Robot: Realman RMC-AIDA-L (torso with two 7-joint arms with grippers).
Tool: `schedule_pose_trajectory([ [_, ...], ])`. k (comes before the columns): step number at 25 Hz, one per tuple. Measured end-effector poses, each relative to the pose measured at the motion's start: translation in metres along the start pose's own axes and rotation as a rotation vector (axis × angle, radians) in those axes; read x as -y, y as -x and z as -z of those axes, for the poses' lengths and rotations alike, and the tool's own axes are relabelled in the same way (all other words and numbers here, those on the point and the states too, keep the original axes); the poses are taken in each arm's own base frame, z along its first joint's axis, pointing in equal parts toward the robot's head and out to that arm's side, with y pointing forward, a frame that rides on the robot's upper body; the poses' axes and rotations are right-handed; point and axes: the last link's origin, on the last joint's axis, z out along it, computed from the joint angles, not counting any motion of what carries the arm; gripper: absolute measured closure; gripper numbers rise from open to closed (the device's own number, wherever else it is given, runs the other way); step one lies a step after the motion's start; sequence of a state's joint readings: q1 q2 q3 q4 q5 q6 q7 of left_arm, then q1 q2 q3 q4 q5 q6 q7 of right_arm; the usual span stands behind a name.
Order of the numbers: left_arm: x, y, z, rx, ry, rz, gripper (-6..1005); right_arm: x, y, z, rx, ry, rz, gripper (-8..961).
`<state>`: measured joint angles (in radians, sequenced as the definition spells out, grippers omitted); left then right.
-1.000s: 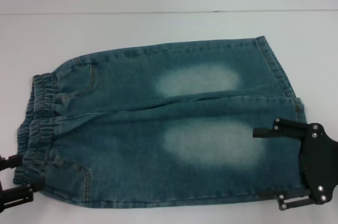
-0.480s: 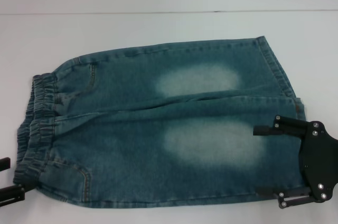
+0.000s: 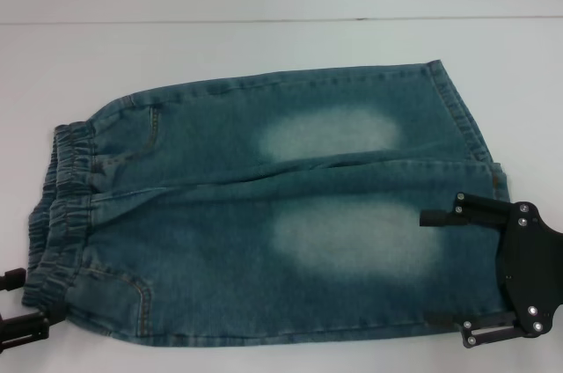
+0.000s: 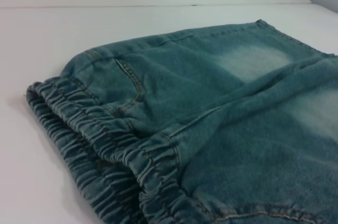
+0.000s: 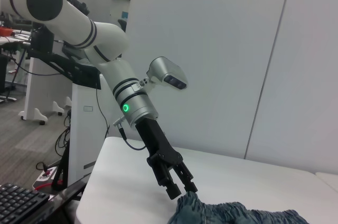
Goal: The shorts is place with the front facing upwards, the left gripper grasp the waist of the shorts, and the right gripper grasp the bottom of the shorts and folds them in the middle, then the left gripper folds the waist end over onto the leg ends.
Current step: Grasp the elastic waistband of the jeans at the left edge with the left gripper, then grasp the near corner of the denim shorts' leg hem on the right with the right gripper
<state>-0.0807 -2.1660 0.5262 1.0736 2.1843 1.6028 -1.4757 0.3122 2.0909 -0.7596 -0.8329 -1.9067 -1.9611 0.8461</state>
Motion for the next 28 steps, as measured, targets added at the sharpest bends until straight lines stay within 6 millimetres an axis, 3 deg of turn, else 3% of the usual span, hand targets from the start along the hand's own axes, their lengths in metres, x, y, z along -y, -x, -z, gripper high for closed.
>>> schedule_pose_trajectory([
  [15,0.000,-0.004,-0.016,0.047,0.049,-0.016,113,0.001,0.000,0.001,-0.002,-0.007,-0.006,9],
  [21,-0.003,-0.010,-0.017,0.041,0.079,-0.029,246,0.001,0.000,0.001,-0.003,-0.009,-0.006,9],
  [28,-0.001,-0.014,-0.021,0.032,0.081,-0.034,481,0.000,-0.001,0.002,-0.005,-0.011,-0.009,9],
])
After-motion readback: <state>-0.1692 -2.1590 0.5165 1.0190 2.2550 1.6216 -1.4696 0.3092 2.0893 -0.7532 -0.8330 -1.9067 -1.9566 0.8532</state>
